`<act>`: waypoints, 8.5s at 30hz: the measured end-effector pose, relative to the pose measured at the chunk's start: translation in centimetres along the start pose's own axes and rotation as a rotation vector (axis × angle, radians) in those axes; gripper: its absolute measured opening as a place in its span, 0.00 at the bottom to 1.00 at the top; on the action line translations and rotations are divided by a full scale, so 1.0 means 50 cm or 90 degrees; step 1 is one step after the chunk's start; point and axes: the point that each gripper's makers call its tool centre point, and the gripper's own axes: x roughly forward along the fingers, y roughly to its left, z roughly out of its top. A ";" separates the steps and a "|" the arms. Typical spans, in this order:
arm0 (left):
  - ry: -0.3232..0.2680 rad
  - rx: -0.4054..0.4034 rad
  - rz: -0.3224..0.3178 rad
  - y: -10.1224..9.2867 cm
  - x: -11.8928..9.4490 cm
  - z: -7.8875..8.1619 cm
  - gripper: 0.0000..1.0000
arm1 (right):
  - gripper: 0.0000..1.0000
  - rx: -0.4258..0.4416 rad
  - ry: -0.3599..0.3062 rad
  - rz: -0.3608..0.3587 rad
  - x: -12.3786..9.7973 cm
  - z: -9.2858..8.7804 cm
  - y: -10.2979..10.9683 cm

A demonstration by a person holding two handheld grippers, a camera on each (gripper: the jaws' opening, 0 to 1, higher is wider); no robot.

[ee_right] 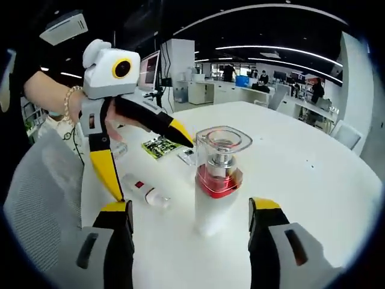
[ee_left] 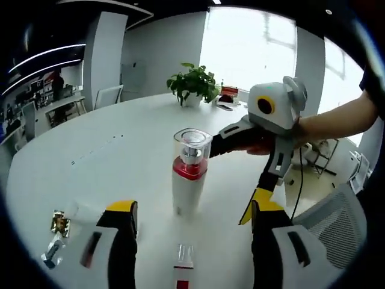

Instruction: Arrange the skincare products in the storage area until every visible bottle or jar stands upright without overlapping.

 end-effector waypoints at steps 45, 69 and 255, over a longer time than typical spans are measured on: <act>-0.095 -0.146 0.199 -0.038 -0.371 -0.168 0.99 | 1.00 0.187 -0.111 -0.132 -0.119 0.016 0.194; -0.092 -0.169 0.206 -0.037 -0.383 -0.216 0.97 | 0.93 0.196 -0.081 -0.123 -0.091 -0.003 0.211; -0.283 -0.315 0.051 -0.066 -0.378 0.003 0.62 | 0.30 0.086 -0.189 -0.088 -0.003 0.238 0.361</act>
